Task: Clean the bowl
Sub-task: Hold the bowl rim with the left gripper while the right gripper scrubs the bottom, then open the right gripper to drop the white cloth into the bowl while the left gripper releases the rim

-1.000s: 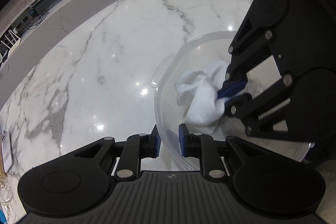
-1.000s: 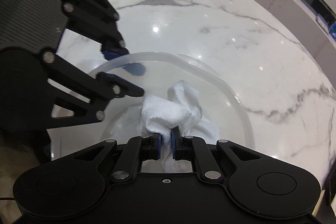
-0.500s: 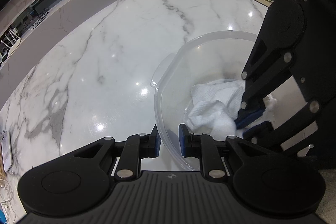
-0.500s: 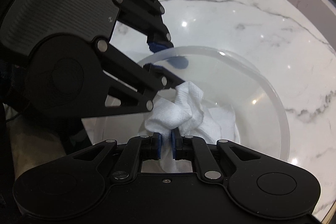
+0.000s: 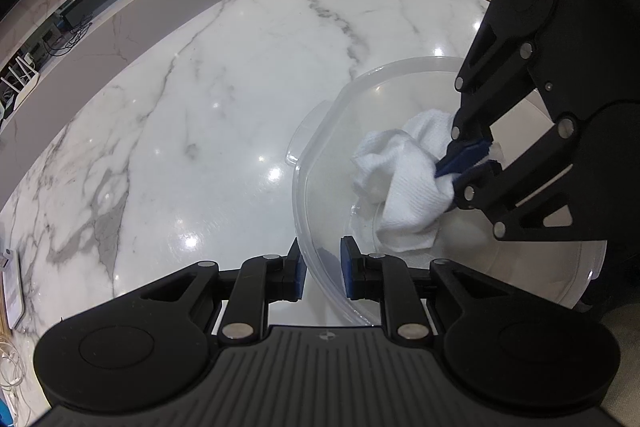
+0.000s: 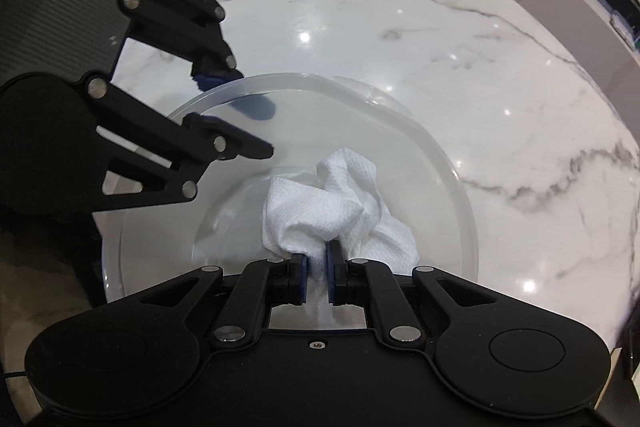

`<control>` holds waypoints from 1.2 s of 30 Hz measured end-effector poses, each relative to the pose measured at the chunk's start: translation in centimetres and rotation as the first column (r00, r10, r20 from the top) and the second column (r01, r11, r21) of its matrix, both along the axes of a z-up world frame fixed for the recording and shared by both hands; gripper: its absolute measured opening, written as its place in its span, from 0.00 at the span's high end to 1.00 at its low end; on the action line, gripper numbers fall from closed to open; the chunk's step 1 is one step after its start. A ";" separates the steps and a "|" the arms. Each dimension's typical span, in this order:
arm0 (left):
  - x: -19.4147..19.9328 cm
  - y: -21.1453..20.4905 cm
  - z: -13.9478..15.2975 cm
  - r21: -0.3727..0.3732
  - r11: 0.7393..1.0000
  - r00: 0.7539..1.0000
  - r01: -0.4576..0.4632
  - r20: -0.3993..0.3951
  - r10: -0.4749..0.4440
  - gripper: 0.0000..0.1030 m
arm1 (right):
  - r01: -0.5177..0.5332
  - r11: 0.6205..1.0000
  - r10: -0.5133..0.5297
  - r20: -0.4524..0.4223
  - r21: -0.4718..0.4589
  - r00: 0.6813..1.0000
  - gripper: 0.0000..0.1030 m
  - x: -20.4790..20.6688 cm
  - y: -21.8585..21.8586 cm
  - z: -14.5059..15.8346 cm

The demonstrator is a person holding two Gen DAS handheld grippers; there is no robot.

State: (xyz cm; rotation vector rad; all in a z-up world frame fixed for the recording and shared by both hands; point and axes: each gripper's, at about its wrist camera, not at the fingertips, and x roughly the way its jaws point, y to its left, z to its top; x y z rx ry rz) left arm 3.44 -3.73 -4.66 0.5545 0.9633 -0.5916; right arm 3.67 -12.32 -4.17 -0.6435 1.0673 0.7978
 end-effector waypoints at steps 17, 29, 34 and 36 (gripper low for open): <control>0.0 -0.1 0.0 0.000 1.000 1.000 -0.001 -0.002 0.001 0.84 | -0.074 0.996 0.075 -0.026 0.054 0.997 0.92 -1.6 -0.6 0.6; 0.0 -0.1 0.0 0.001 1.000 1.000 -0.012 0.001 0.012 0.84 | -0.062 0.998 0.061 -0.040 -0.011 0.997 0.92 -1.8 -0.4 0.5; 0.0 -0.2 0.0 -0.002 1.000 1.000 -0.025 0.008 0.025 0.83 | -0.022 1.000 0.022 -0.002 -0.001 1.000 0.89 -2.2 -1.3 1.3; 0.0 -0.1 0.2 -0.010 0.999 0.999 -0.035 0.012 0.035 0.81 | -0.009 1.000 0.009 0.009 0.013 1.000 0.84 -2.4 -1.6 1.7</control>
